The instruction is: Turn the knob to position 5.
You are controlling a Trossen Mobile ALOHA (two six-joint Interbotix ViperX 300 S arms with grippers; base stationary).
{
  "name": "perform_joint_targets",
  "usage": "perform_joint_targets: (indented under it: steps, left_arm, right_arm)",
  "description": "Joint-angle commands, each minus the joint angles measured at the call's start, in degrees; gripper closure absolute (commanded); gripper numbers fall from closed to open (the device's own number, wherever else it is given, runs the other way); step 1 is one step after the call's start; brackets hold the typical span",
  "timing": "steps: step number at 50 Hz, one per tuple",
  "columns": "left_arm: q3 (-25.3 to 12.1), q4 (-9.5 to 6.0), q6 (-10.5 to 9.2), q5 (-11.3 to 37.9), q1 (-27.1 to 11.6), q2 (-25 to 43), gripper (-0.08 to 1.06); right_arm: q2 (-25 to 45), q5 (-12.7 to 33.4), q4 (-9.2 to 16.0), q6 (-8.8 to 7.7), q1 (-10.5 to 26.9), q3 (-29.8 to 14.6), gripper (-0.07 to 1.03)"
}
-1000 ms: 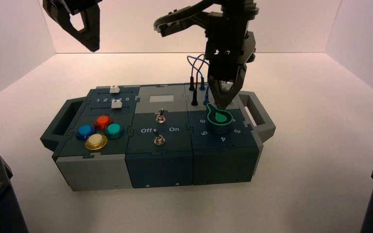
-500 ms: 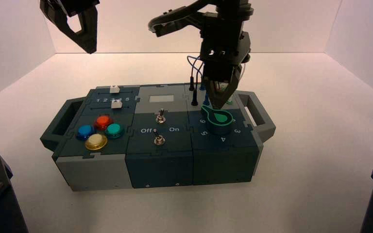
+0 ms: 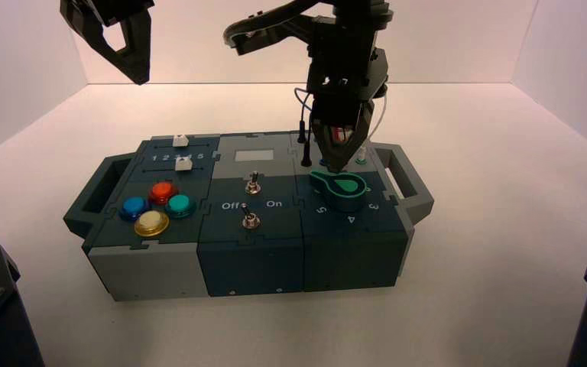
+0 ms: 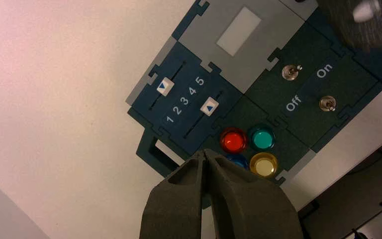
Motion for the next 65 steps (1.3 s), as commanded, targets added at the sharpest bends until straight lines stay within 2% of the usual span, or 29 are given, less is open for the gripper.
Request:
perform_joint_targets:
  steps: [1, 16, 24, 65]
  left_arm:
    - [-1.93, 0.26, 0.09, -0.09, 0.18, -0.62, 1.01]
    - [-1.58, 0.26, -0.09, 0.18, 0.18, -0.7, 1.01]
    - [-1.58, 0.26, -0.18, 0.18, 0.18, -0.7, 1.01]
    - [-1.49, 0.26, -0.18, 0.26, 0.18, -1.14, 1.0]
  right_arm:
    - [-0.62, -0.09, 0.53, -0.62, 1.05, -1.23, 0.98]
    - [-0.62, -0.18, 0.62, -0.53, 1.76, -1.41, 0.98]
    - [-1.76, -0.35, -0.88, -0.62, 1.76, -1.49, 0.98]
    - [-1.23, -2.72, -4.57, 0.26, 0.53, -2.29, 0.99]
